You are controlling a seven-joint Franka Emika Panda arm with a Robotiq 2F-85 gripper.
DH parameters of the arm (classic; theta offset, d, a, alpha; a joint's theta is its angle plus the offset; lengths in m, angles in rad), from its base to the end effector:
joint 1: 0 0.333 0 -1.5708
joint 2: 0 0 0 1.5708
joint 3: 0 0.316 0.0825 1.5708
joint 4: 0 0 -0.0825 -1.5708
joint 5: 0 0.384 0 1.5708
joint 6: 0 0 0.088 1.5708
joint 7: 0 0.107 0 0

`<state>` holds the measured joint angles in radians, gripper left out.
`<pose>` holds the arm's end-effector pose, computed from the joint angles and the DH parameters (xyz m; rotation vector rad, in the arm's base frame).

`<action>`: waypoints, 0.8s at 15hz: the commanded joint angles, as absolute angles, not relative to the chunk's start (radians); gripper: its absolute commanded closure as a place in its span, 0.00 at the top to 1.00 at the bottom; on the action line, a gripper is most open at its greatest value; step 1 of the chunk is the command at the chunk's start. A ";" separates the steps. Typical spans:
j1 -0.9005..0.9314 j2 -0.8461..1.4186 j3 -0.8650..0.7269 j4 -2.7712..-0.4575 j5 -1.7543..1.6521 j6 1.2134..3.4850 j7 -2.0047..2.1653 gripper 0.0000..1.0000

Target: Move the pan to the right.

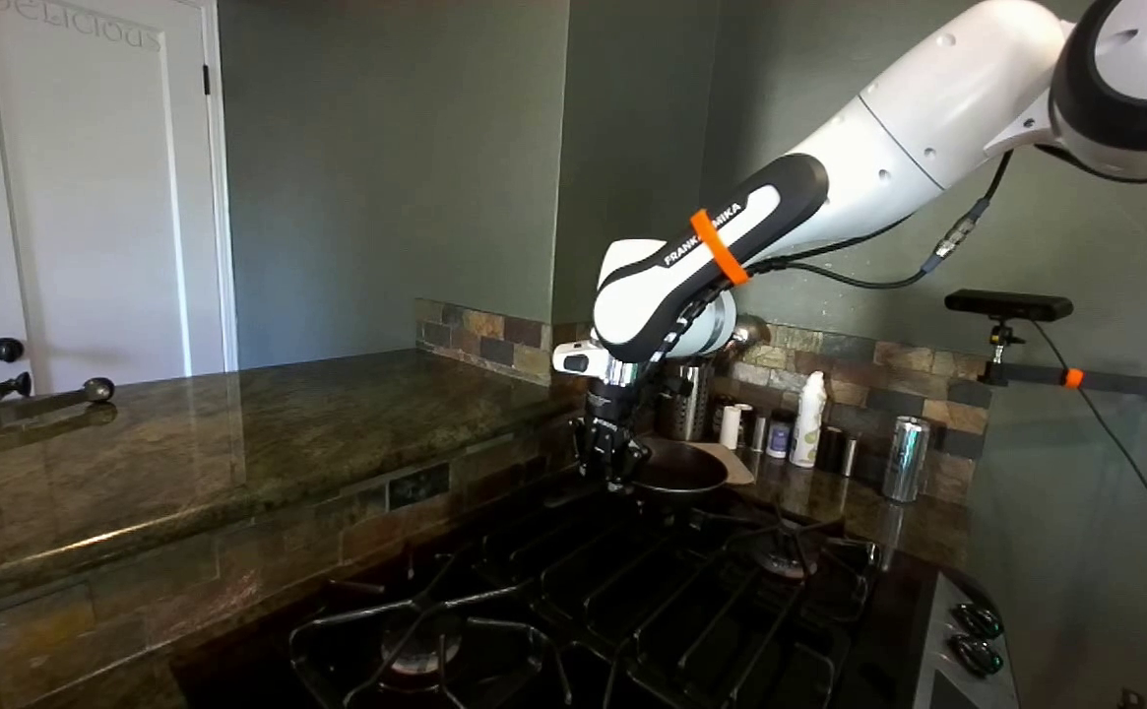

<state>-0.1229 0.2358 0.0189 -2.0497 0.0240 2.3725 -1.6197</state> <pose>0.5919 -0.0618 0.3327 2.2609 2.1030 0.1131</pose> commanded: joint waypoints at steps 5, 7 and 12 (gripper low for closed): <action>-0.160 0.243 -0.007 -2.038 0.041 2.392 -1.673 0.09; -0.165 0.247 -0.006 -2.030 0.048 2.390 -1.681 0.09; -0.164 0.260 0.001 -2.009 0.062 2.381 -1.684 0.09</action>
<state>-0.1609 0.2415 -0.0056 -2.0345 0.0353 2.3725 -1.6533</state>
